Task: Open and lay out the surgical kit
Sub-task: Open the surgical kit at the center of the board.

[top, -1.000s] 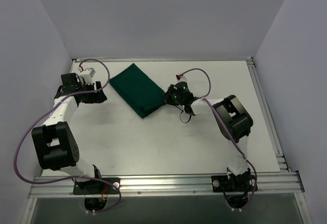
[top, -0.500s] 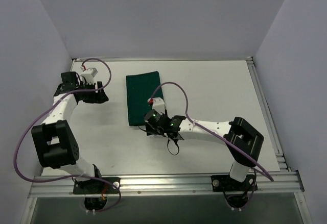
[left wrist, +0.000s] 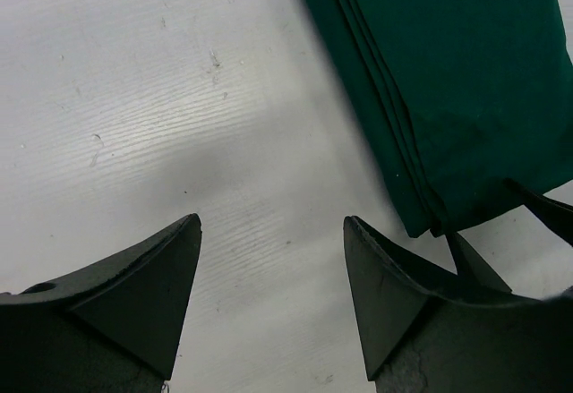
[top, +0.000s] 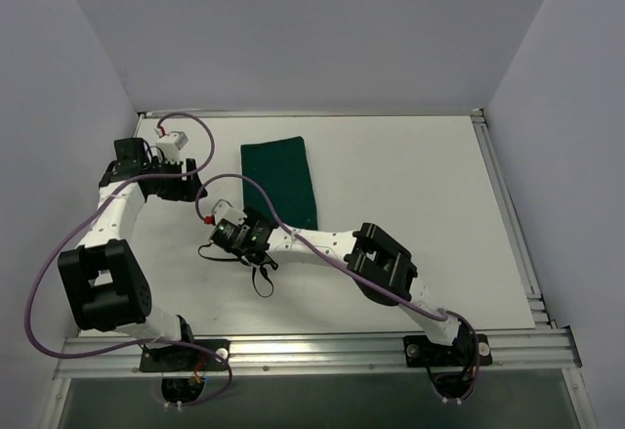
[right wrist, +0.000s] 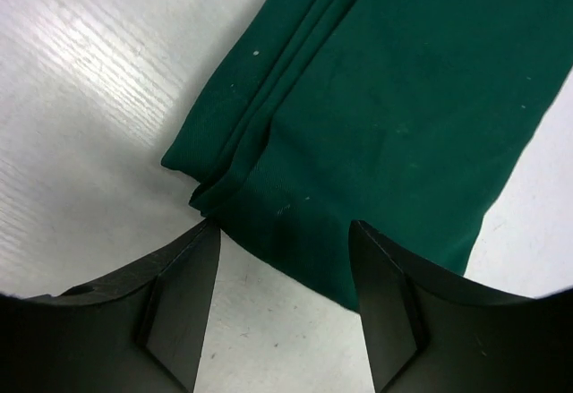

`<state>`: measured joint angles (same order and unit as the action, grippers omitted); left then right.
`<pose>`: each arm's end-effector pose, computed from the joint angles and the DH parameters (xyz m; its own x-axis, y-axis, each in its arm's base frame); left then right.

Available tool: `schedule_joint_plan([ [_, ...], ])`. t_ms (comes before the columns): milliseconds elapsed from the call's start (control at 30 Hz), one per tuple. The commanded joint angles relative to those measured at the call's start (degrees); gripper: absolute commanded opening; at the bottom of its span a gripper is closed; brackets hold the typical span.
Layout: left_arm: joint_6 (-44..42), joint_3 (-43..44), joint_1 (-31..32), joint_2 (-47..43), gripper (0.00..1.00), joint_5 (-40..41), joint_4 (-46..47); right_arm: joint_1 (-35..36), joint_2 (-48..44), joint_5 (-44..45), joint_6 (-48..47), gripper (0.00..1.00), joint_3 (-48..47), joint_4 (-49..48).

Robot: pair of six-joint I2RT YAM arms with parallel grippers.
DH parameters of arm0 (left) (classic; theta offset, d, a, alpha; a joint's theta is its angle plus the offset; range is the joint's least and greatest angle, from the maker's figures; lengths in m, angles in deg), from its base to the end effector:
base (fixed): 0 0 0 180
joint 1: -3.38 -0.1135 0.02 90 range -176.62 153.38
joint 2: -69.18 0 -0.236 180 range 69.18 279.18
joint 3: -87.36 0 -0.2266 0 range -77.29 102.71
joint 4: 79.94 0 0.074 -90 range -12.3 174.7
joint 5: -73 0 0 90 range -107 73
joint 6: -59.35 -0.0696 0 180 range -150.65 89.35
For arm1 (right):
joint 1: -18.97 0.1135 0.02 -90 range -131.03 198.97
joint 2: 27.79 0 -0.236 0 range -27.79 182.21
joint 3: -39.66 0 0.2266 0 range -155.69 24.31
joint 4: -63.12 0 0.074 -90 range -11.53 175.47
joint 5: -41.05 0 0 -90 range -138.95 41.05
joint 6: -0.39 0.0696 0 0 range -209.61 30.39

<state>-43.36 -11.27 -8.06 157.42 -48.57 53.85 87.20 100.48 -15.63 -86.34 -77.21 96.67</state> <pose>0.3187 0.0273 0.2157 -0.7338 0.0428 -0.6781 0.3082 0.9103 -0.2761 0.2142 0.4333 0.1606 -0.2976 -0.6168 -0.7287 -0.6159 0.7073 -0.3471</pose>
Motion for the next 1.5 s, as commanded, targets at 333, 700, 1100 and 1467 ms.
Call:
schedule_joint_plan([
  [333, -2.14, 1.57, -0.07, -2.29, 0.74, 2.04, -1.40, -2.40, 1.90, -2.03, -8.19, 0.43, -3.78, -0.44],
  [700, -1.79, 2.27, 0.02, -2.12, 0.74, 0.20, -1.93, -2.66, -3.02, -3.09, -8.37, 0.08, -2.90, -2.72],
  [1100, -6.45, 4.03, 5.09, -2.99, 0.74, 2.30, -5.01, -17.48, -21.53, -6.34, 10.22, 0.00, 15.94, -17.20],
  [1467, -11.10, 9.65, 34.27, 2.44, 0.82, 18.90, -1.67, -39.74, -45.73, -12.13, 35.57, 0.00, 57.90, -34.36],
])
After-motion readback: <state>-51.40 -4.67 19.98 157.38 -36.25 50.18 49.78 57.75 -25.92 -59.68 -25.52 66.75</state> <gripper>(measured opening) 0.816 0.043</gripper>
